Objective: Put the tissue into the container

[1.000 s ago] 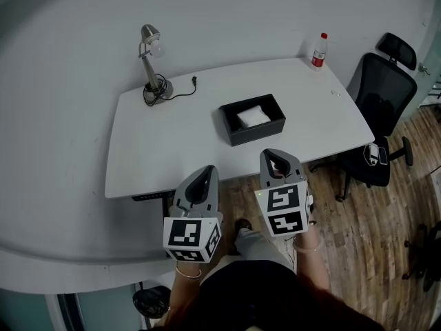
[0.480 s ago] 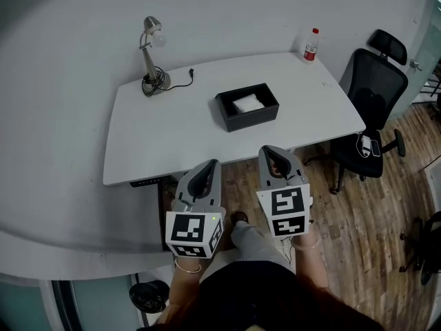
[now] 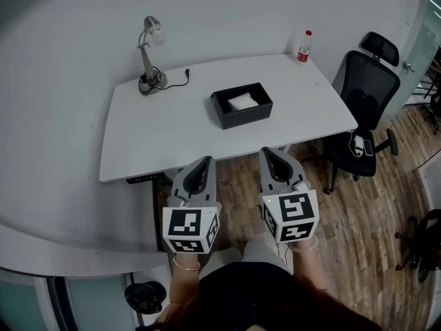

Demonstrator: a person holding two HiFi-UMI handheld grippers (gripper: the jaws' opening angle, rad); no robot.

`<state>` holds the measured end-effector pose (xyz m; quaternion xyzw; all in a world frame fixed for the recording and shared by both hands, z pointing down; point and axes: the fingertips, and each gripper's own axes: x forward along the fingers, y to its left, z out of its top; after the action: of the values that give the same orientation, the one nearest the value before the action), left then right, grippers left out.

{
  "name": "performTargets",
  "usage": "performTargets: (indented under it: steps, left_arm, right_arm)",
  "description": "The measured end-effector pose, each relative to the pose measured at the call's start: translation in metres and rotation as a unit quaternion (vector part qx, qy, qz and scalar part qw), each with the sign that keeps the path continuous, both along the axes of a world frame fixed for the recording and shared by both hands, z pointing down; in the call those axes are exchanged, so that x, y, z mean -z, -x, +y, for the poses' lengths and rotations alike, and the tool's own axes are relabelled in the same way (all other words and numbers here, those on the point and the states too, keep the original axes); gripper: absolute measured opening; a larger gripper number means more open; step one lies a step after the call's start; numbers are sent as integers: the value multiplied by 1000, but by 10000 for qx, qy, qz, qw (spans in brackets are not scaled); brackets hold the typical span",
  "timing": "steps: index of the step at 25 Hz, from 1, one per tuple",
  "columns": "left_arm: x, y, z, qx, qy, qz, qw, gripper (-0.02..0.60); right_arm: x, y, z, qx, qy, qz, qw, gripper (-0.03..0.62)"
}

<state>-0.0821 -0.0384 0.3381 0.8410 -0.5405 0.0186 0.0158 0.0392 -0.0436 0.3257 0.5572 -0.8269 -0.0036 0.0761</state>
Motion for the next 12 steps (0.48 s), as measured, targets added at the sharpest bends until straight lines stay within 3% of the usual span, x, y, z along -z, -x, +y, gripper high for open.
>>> performTargets:
  steps: [12]
  left_arm:
    - [8, -21, 14, 76, -53, 205, 9997, 28]
  right_arm:
    - [2, -20, 19, 18, -75, 225, 9997, 20]
